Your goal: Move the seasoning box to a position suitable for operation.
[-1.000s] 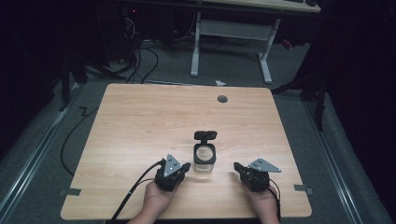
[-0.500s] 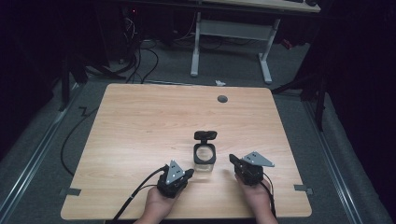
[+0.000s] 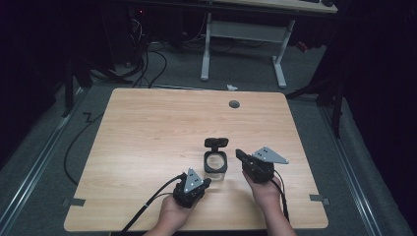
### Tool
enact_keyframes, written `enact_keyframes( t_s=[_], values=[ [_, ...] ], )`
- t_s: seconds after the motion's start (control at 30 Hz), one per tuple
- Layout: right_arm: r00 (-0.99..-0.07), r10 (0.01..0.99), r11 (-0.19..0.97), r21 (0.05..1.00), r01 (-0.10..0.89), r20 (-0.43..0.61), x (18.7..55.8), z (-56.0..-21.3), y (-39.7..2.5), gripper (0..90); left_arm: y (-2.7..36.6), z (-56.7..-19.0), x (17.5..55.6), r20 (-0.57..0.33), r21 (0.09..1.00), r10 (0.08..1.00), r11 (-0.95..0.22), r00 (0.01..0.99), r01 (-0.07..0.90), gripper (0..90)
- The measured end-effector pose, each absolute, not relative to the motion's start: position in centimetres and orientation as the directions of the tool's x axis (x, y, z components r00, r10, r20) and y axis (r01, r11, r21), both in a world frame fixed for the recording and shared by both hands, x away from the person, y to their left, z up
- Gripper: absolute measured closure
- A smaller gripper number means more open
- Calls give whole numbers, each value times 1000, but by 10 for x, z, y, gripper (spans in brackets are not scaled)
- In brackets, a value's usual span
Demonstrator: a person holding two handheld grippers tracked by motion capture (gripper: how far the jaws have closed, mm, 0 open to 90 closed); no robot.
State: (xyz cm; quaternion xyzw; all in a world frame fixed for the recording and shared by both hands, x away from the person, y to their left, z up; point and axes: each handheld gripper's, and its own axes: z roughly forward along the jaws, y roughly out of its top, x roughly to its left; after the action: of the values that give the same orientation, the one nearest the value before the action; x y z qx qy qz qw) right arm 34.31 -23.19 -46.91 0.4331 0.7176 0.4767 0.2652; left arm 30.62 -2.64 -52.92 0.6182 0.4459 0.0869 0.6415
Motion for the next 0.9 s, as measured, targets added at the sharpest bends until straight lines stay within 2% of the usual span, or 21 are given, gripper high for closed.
enact_keyframes(
  t_s=[0.37, 0.9],
  values=[
    [-499, 866, 158, 938, 309, 19, 362, -429, -224, 894, -31, -529, 310, -478, 864, 655, 228, 585, 449, 898],
    [-543, 840, 151, 958, 245, 7, 379, -394, -199, 893, -33, -532, 313, -476, 865, 659, 230, 582, 447, 900]
  ],
)
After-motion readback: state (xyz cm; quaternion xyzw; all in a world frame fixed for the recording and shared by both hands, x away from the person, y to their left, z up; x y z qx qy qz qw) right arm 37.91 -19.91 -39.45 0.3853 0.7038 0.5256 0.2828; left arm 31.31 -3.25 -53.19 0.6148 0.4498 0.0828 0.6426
